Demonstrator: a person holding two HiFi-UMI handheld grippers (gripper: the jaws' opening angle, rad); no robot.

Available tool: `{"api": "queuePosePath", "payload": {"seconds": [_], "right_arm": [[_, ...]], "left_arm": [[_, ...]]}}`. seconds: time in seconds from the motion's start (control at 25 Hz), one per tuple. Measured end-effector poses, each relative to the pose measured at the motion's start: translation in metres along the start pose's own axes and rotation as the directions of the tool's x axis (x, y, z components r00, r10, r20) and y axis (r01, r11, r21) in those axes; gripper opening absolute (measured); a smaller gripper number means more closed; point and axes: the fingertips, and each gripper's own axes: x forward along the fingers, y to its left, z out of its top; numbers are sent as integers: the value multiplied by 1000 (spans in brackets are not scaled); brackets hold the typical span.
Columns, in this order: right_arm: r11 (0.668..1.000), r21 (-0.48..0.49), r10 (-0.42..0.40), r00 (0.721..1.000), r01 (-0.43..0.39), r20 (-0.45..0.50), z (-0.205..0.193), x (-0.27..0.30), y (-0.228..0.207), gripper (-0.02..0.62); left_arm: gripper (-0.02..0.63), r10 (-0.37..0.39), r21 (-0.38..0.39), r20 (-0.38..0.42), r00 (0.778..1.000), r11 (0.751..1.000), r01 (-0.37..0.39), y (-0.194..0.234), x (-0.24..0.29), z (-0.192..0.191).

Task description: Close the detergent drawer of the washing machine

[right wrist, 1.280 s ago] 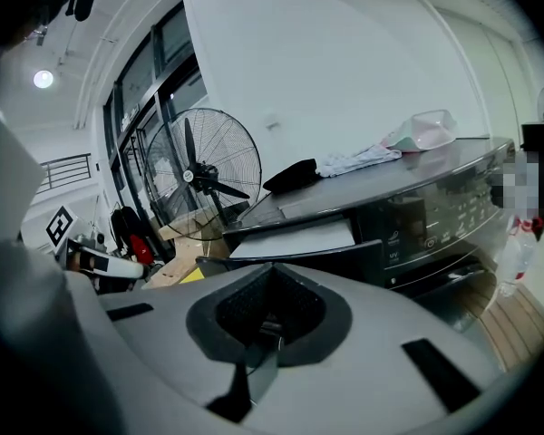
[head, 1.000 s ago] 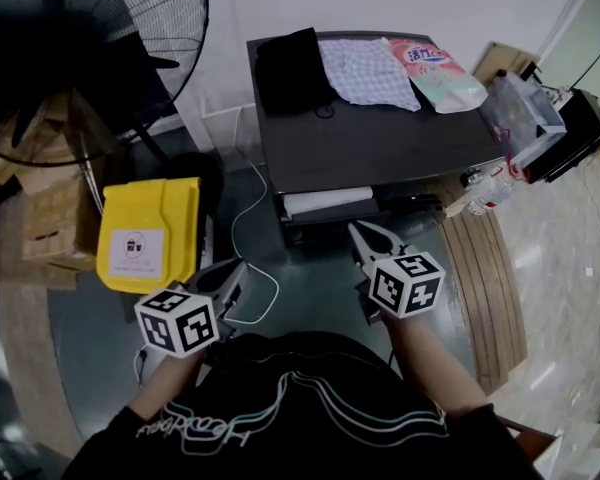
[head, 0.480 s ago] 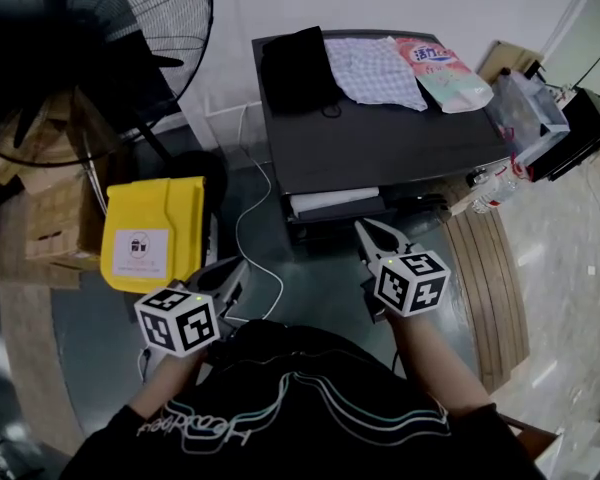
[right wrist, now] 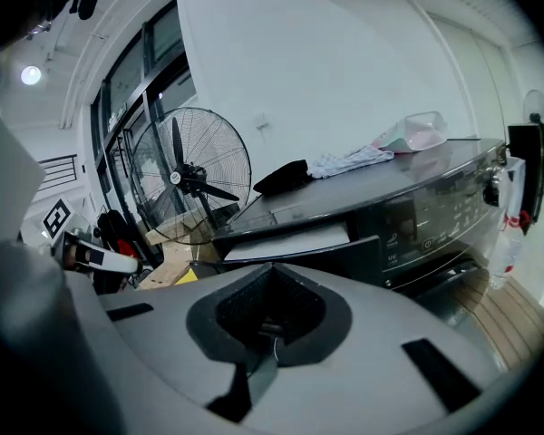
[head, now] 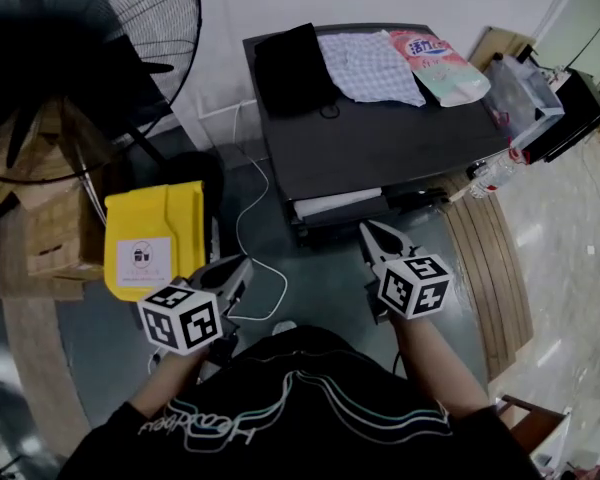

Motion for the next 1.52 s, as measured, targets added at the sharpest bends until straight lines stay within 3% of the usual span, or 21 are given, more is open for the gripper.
{"api": "queuePosePath", "payload": {"seconds": [0.44,1.0,1.52], "right_arm": [[998,23,-57,998,56,29,3,1,0,26],[994,48,-102,992,99,79,16,30,-5,26],[992,41,-124,989,121,76,19,37,-7,26]], "left_arm": [[32,-24,11,-37,999,1000,25,13,-4,6],[32,-38,58,-17,999,998,39,41,-16,17],[32,-53,39,-25,998,998,54,58,-5,23]]}}
